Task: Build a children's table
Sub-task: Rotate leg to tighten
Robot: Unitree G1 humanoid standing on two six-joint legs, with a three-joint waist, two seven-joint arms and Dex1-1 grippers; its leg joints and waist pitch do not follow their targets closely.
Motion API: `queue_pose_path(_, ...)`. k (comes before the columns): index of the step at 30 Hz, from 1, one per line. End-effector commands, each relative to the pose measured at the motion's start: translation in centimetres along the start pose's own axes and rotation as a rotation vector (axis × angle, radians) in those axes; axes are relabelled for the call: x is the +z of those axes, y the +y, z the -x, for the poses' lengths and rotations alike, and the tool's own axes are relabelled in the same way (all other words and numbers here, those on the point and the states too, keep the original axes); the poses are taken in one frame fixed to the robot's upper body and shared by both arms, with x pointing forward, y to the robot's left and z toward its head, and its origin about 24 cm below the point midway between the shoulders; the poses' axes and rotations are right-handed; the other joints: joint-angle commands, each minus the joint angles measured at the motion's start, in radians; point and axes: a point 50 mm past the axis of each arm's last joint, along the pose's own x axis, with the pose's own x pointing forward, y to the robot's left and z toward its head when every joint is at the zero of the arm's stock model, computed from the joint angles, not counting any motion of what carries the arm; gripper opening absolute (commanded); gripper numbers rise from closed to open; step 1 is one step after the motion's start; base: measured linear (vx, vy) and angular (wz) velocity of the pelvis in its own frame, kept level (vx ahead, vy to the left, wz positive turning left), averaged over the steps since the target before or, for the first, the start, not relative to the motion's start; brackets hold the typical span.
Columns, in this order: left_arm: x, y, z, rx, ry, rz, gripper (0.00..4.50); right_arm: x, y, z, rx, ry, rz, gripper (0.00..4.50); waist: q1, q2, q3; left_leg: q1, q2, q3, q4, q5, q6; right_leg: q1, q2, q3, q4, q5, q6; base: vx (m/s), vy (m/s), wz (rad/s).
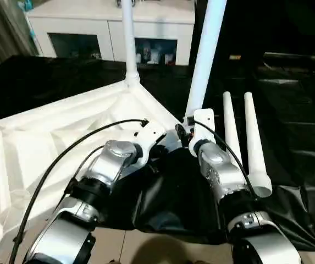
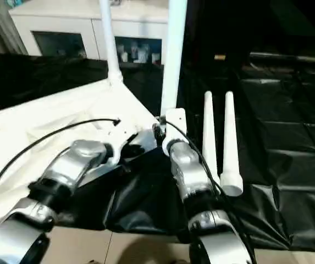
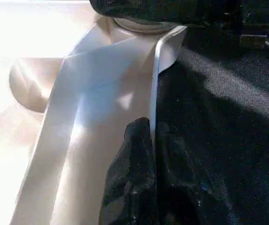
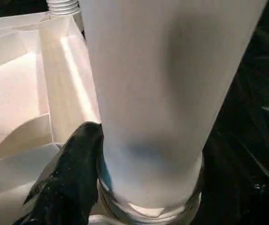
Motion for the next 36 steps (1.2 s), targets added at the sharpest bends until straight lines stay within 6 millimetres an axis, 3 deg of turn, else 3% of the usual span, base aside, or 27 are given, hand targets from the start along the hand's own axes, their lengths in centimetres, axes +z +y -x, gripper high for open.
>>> queue_pose_path(1,-0.1,1.1,0.1,0.140,-0.020,0.037,0.00,-2.2,4.2,0.3,0.169,0.088,-0.097,2.67,-0.003,-0.006,-0.055,0.005,0.008,-0.008,-0.076,-0.332,0.024,0.036,-0.051,0.028,-0.091,-0.456,-0.100,0.000,0.000,0.00)
queue_pose_path(4,-0.2,1.0,0.3,0.105,-0.035,0.006,0.00,-2.0,3.9,0.3,0.177,0.072,-0.114,3.02,-0.004,-0.009,-0.054,0.006,0.006,-0.005,-0.076,-0.338,0.030,0.035,-0.052,0.030,-0.091,-0.452,-0.111,0.000,0.000,0.00)
queue_pose_path(5,-0.2,1.0,0.3,0.105,-0.036,0.005,0.00,-2.0,3.9,0.3,0.177,0.072,-0.114,3.39,-0.004,-0.009,-0.054,0.006,0.006,-0.005,-0.076,-0.341,0.033,0.035,-0.053,0.030,-0.092,-0.459,-0.109,0.000,0.000,0.00)
queue_pose_path(8,-0.5,0.8,0.6,0.060,-0.043,-0.018,0.00,-1.5,3.2,0.2,0.182,0.033,-0.090,3.42,-0.008,-0.009,-0.052,0.003,0.005,-0.006,-0.076,-0.350,0.037,0.033,-0.056,0.028,-0.098,-0.508,-0.092,0.000,0.000,0.00)
queue_pose_path(9,-0.7,0.8,0.7,0.053,-0.037,-0.014,0.00,-1.2,2.9,0.3,0.192,0.015,-0.073,3.63,-0.013,-0.011,-0.052,-0.009,0.003,-0.010,-0.079,-0.334,0.035,0.043,-0.057,0.025,-0.096,-0.517,-0.083,0.000,0.000,0.00)
queue_pose_path(10,-0.8,0.8,0.9,0.033,-0.040,-0.030,0.00,-0.9,2.6,0.3,0.207,-0.008,-0.048,3.77,-0.014,-0.008,-0.051,-0.013,0.005,-0.011,-0.081,-0.324,0.034,0.045,-0.057,0.023,-0.098,-0.529,-0.074,0.000,0.000,0.00)
queue_pose_path(12,-1.2,0.8,1.3,0.003,-0.037,-0.049,0.00,-0.4,2.0,0.6,0.248,-0.047,0.030,3.84,-0.012,-0.013,-0.053,-0.005,0.006,-0.009,-0.078,-0.324,0.037,0.038,-0.058,0.026,-0.100,-0.524,-0.079,0.000,0.000,0.00)
queue_pose_path(13,-1.6,0.8,1.8,-0.028,-0.037,-0.074,0.00,-0.2,1.6,0.9,0.297,-0.067,0.129,3.84,-0.008,-0.013,-0.055,-0.003,0.008,-0.005,-0.078,-0.303,0.043,0.037,-0.056,0.030,-0.097,-0.488,-0.088,0.000,0.000,0.00)
queue_pose_path(21,-2.4,0.8,3.9,-0.165,-0.058,-0.146,0.00,0.9,-1.0,2.4,0.412,-0.137,0.224,3.84,0.001,-0.007,-0.065,-0.005,0.015,0.003,-0.071,-0.204,0.067,0.043,-0.054,0.038,-0.073,-0.312,-0.171,0.007,-0.003,0.00)
queue_pose_path(23,-2.4,0.3,4.9,-0.264,-0.082,-0.177,0.00,0.8,-1.3,3.3,0.527,-0.124,0.241,3.84,0.005,-0.005,-0.073,-0.011,0.018,0.002,-0.068,-0.148,0.080,0.053,-0.054,0.039,-0.058,-0.210,-0.193,0.057,-0.017,0.01)
queue_pose_path(25,-2.5,0.1,5.3,-0.305,-0.080,-0.184,0.00,0.6,-1.3,3.8,0.588,-0.106,0.242,3.84,0.005,-0.001,-0.073,-0.011,0.017,0.006,-0.063,-0.117,0.098,0.048,-0.049,0.040,-0.049,-0.124,-0.225,0.061,-0.003,0.00)
queue_pose_path(26,-2.6,-0.2,5.8,-0.348,-0.071,-0.200,0.00,0.3,-1.3,4.3,0.649,-0.091,0.267,3.84,0.007,-0.001,-0.076,-0.016,0.019,0.003,-0.061,-0.083,0.110,0.055,-0.048,0.039,-0.036,-0.043,-0.246,0.052,0.008,-0.01)
queue_pose_path(29,-2.8,-0.3,6.8,-0.397,-0.063,-0.217,0.00,-0.6,-1.2,5.8,0.812,-0.037,0.317,3.84,0.012,0.000,-0.080,-0.007,0.021,0.007,-0.054,-0.083,0.121,0.051,-0.045,0.041,-0.030,0.014,-0.273,0.035,0.011,0.00)
queue_pose_path(31,-2.8,-0.3,7.0,-0.399,-0.065,-0.216,0.00,-0.7,-1.3,6.1,0.833,-0.030,0.318,3.84,0.014,0.000,-0.074,-0.011,0.021,0.008,-0.057,-0.098,0.126,0.052,-0.045,0.040,-0.032,0.002,-0.274,0.000,0.000,0.00)
queue_pose_path(34,-3.0,0.1,7.4,-0.383,-0.056,-0.216,0.00,-0.7,-1.6,6.7,0.883,-0.017,0.343,3.84,0.015,-0.002,-0.067,-0.007,0.021,0.008,-0.063,-0.180,0.088,0.050,-0.050,0.041,-0.048,-0.152,-0.244,0.000,0.000,0.00)
queue_pose_path(36,-3.0,0.1,7.4,-0.383,-0.055,-0.215,0.00,-0.7,-1.7,6.8,0.884,-0.015,0.344,3.84,0.016,-0.004,-0.066,-0.006,0.020,0.007,-0.063,-0.194,0.071,0.049,-0.053,0.043,-0.053,-0.210,-0.222,0.000,0.000,0.00)
